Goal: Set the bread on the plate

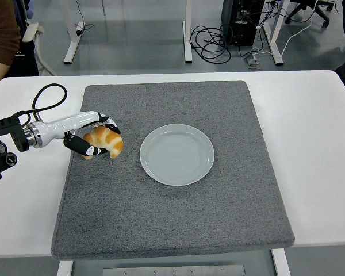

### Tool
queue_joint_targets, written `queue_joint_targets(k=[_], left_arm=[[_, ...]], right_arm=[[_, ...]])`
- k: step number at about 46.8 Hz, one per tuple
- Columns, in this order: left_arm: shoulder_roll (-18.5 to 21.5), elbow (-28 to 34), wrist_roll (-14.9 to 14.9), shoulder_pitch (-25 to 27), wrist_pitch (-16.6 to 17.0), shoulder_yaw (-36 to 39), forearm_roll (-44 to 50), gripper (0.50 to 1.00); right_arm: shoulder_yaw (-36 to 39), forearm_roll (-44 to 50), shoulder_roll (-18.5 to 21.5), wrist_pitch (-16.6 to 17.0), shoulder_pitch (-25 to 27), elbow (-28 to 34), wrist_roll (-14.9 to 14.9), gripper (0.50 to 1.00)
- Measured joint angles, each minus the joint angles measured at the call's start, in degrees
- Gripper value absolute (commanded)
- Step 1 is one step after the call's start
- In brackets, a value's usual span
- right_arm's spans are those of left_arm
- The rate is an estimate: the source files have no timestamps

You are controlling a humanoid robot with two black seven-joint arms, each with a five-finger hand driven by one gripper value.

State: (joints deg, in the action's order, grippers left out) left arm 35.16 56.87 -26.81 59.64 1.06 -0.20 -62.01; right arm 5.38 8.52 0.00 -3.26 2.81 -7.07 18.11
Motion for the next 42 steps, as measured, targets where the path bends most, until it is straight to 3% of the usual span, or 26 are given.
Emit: queue_joint_targets(k=[16,24,34,42], left_arm=[[0.07,-0.01,-0.05,0.33,-0.05,-0.08,0.03,0.5],[0.4,0.0,0.28,4.71,-0.52,0.43,-0.06,0.5],[0.86,-0.01,1.25,12.99,-5.91,0.33,-0.1,0.5],[-0.79,-0.01,3.69,18.31,-8.99,0.29,-0.04,0.5]], right_arm=[[-0.02,0.0,0.0,0.0,-0.01,-0.05,0.0,1.0],[-0.03,0.0,0.0,0.01,-0.06,0.06,0.0,1.0],[0.0,0.0,0.0,0.01,-0.13,0.05,0.0,1.0],[0.01,0.0,0.0,0.01,-0.36,0.04,-0.01,1.0]])
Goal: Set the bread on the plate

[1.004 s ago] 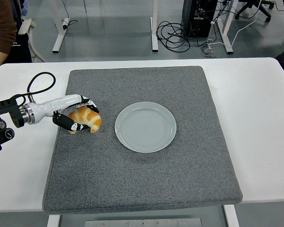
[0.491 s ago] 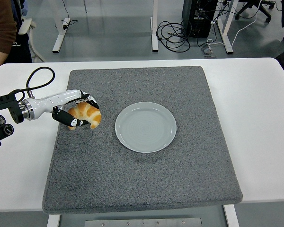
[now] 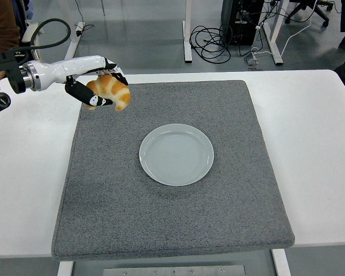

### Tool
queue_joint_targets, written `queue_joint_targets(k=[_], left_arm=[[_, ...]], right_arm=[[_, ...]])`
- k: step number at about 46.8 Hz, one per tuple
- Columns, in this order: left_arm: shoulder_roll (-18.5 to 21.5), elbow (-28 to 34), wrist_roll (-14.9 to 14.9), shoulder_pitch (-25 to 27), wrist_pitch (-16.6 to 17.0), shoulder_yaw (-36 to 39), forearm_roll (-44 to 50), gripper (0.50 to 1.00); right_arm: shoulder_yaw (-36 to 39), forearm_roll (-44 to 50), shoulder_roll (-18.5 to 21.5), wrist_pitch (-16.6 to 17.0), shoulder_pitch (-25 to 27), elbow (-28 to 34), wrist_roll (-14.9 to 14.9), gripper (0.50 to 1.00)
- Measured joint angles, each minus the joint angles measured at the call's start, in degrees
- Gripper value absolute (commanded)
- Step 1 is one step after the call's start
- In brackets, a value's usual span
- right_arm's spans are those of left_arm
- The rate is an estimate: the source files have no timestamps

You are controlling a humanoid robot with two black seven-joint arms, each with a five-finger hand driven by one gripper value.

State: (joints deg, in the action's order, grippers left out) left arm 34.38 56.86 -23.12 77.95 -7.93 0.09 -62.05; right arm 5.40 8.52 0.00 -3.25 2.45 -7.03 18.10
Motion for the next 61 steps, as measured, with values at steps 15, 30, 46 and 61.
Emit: queue_joint_targets(k=[15,30,46,61], left_arm=[[-9.35,0.0,5.27,5.27,-0.74,2.08,-0.18,0.5],[-17.42,-0.09,5.49,1.52,5.86,3.45,-1.1,0.5],[-19.19,-0.89,2.47,-6.54,13.47,3.44,-5.84,0.5],[-23.49,-7.82,-1.55,-10.76,16.58,3.43,-5.82,0.5]], right_arm=[[-0.03,0.0,0.0,0.0,0.02,0.0,0.0,1.0],[-0.04,0.0,0.0,0.0,0.01,0.0,0.0,1.0],[-0.04,0.0,0.0,0.0,0.02,0.0,0.0,1.0],[-0.04,0.0,0.0,0.0,0.01,0.0,0.0,1.0]])
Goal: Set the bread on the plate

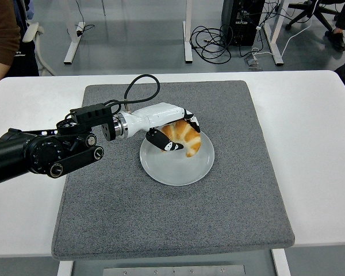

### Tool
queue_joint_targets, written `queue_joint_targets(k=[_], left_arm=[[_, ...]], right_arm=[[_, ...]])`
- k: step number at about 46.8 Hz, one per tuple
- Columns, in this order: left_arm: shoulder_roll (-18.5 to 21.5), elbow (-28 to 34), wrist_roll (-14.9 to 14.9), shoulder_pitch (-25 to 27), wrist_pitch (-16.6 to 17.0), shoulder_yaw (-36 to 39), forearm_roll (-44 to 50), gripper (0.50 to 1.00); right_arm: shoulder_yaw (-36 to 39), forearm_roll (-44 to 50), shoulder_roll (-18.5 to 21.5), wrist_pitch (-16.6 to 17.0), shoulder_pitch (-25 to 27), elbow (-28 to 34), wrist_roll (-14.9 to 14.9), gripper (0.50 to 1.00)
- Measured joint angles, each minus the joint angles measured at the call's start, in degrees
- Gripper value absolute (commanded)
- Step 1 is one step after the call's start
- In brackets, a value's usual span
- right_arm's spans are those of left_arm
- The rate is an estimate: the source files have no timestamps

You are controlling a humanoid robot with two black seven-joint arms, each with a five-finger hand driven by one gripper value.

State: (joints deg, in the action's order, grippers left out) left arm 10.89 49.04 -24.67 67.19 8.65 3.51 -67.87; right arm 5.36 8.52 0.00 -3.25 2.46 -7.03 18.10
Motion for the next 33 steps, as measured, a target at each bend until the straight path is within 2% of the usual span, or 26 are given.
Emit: queue_joint_targets(k=[18,33], left_arm=[[-2.46,-3.35,-1.1,-2.19,0.15,0.0,0.11,0.5],[-2.48,-3.86,-1.43,-3.46,0.11,0.03,0.5,0.5]], right_arm=[[0.02,0.0,0.0,0.0,0.0,0.0,0.0,1.0],[0.0,0.0,0.0,0.0,0.0,0.0,0.0,1.0]])
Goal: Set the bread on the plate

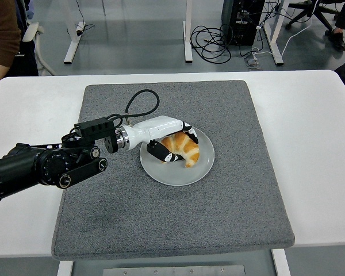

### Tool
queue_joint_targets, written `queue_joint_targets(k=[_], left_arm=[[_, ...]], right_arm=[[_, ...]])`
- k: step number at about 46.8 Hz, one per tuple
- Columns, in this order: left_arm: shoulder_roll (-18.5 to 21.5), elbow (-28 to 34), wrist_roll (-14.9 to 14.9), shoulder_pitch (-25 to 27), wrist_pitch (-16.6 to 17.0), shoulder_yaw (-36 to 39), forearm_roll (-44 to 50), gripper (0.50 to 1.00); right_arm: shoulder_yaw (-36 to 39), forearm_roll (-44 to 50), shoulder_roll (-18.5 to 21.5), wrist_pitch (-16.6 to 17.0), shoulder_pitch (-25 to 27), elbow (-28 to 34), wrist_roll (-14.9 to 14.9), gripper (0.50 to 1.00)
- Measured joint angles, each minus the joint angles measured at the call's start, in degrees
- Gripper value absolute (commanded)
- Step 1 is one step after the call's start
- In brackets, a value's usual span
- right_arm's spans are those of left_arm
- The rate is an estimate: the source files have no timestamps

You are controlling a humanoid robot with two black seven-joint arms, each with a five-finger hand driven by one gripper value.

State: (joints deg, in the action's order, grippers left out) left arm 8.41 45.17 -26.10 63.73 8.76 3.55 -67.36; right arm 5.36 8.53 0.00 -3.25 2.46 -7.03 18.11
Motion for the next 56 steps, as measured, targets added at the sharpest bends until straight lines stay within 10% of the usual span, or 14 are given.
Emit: queue_joint_targets(k=[17,56], left_arm=[[0.55,0.0,0.07,-0.32,0.0,-0.28,0.62,0.507],[1.23,0.0,0.08,-0.53,-0.06,-0.29,6.72,0.927]], right_arm=[[0.0,0.0,0.0,0.0,0.0,-0.04,0.0,1.0],[0.09,0.0,0.0,0.0,-0.05,-0.27,0.0,1.0]])
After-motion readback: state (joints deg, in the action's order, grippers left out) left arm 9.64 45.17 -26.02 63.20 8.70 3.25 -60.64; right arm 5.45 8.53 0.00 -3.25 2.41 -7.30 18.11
